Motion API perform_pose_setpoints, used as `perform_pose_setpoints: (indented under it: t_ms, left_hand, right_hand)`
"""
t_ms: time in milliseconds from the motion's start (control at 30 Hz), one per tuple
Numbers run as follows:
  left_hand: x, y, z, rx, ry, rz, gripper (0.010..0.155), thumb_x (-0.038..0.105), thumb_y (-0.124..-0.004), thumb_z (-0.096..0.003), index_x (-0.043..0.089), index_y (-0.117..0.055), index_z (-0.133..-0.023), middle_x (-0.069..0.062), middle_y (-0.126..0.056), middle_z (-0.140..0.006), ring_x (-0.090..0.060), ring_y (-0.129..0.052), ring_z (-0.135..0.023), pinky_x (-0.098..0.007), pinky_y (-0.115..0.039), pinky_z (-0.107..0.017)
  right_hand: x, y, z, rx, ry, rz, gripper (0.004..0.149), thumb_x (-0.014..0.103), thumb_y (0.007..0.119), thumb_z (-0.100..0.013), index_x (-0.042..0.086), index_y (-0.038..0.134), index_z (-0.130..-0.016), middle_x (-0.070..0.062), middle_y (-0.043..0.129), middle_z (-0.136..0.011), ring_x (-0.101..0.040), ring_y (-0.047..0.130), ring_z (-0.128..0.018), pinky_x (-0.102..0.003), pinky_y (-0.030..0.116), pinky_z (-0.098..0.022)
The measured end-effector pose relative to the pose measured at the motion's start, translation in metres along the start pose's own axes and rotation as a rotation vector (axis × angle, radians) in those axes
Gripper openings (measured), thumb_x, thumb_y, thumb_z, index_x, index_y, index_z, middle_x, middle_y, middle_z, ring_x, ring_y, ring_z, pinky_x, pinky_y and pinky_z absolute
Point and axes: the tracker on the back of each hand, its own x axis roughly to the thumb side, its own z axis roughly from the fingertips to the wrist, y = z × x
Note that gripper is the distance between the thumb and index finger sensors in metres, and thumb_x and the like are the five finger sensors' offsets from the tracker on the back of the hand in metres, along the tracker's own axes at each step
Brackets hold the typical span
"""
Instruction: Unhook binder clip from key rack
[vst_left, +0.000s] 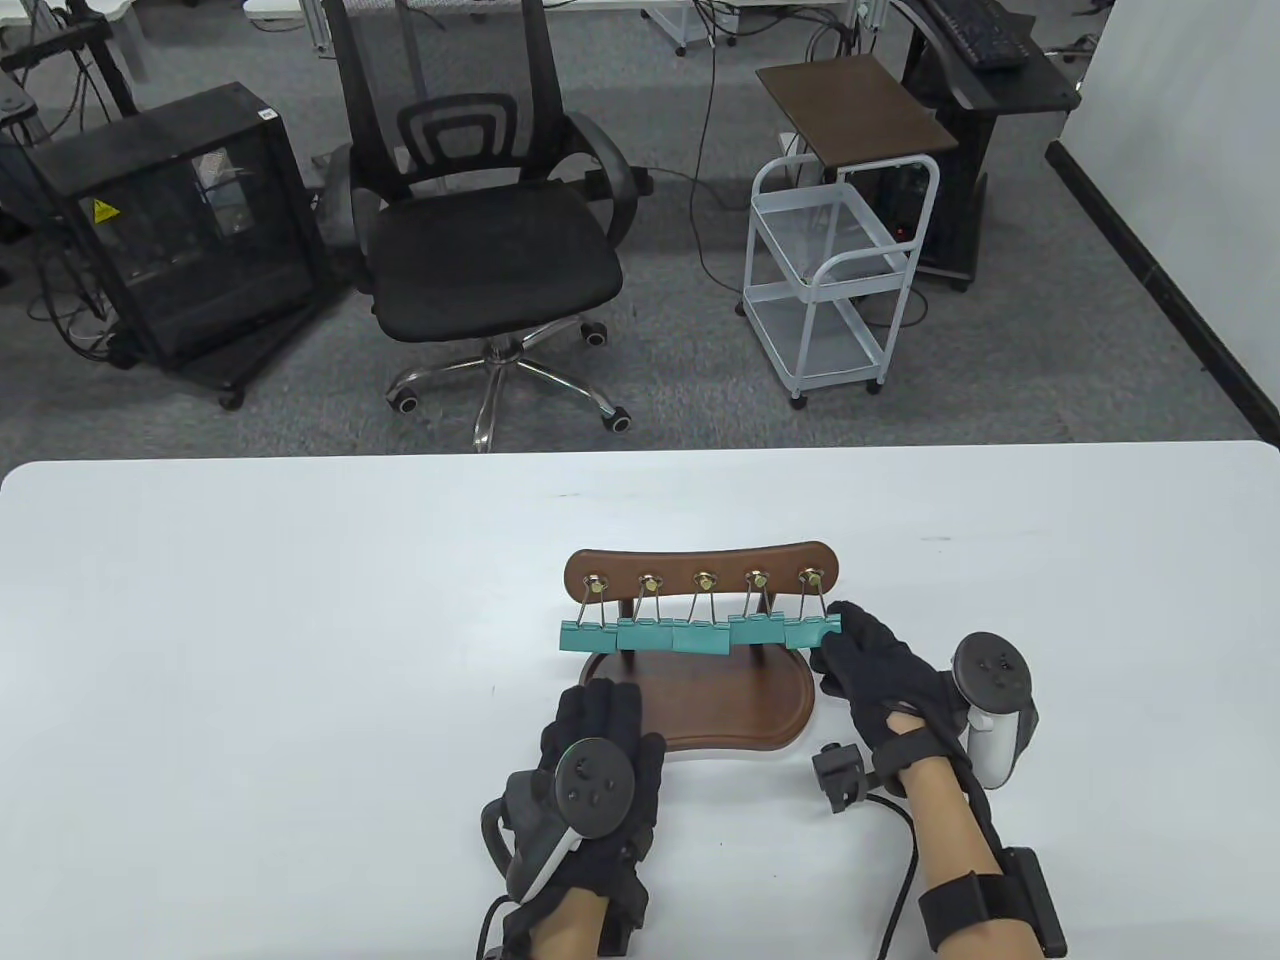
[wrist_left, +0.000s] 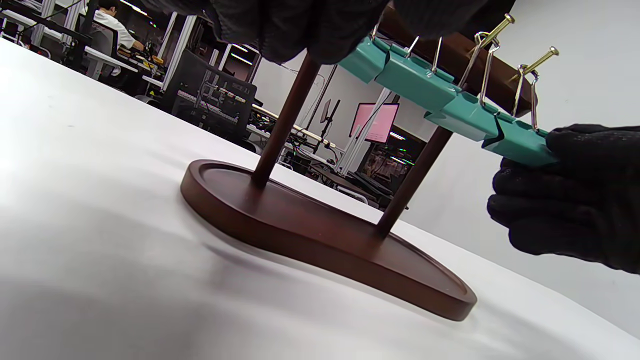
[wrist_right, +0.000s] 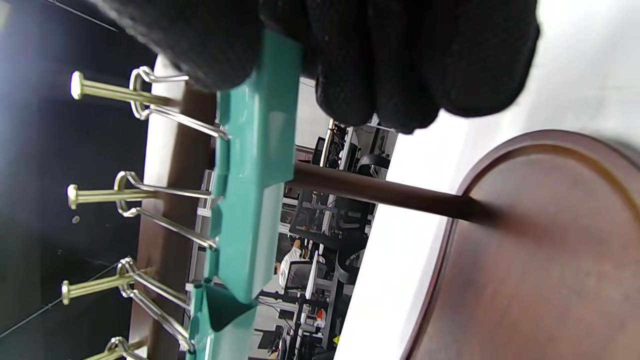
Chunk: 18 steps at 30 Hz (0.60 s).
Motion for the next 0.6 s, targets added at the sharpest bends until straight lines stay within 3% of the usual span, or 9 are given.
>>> perform_pose_setpoints:
  t_ms: [600]
  left_hand:
    - [-0.0011,0.0009,-0.0002,0.0,0.003,0.0,0.063,0.054,-0.057,-0.0542,0.029,-0.057,-0.112,-0.002,-0.052,-0.12,-0.029,-0.044,-0.112,-0.05,-0.047,-0.076]
  right_hand:
    - [0.003,-0.0027,-0.0009,-0.011,-0.039,-0.052,0.051,0.04,0.081,-0.04,0.024,0.072,-0.087,-0.016,0.09,-0.077,-0.038,0.092,-0.066,-0.046,0.084,-0.047]
